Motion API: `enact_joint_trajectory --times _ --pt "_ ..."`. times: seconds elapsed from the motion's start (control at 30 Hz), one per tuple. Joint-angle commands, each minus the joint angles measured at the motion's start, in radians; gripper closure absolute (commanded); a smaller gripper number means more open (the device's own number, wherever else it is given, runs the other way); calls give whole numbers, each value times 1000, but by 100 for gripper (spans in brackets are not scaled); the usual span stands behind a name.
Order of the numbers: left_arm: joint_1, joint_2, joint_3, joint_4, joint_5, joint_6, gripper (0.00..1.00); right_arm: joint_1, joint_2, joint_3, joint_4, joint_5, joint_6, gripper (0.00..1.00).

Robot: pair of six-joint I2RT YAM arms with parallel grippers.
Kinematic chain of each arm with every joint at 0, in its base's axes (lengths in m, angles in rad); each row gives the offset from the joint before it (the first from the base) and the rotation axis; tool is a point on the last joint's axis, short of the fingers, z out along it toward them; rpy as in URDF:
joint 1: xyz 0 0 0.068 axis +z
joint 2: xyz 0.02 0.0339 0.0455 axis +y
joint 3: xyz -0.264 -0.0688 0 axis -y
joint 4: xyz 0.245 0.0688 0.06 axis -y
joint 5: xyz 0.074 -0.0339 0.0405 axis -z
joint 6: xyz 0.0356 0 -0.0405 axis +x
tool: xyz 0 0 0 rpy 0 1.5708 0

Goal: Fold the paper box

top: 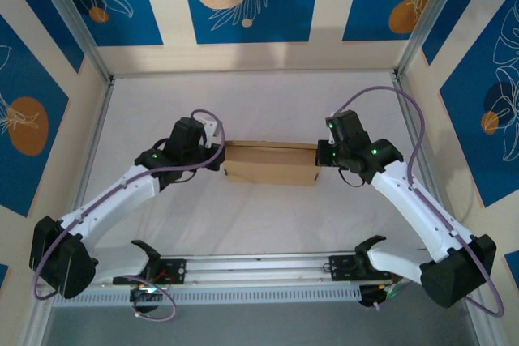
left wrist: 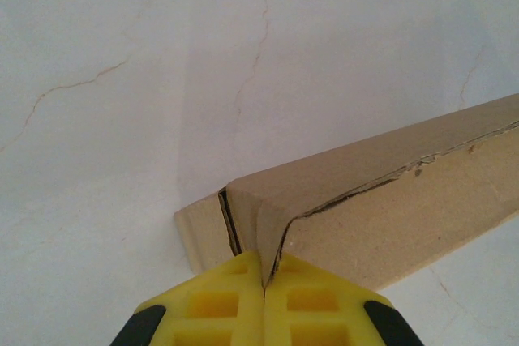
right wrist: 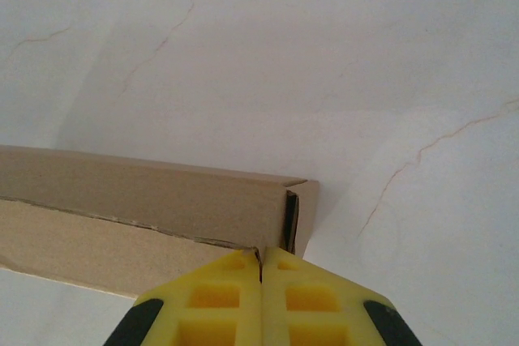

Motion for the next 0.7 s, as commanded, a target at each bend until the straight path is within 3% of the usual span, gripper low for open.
enact_joint_trajectory --times 0.0,0.47,0.67 --pt "-4 -16 -40 12 26 13 100 24 -8 -63 -19 -19 34 100" --pt "-4 -57 -122 84 20 -5 99 61 -92 -200 52 82 40 100" --pt "-3 -129 -95 45 26 7 69 82 -125 -216 52 128 54 100"
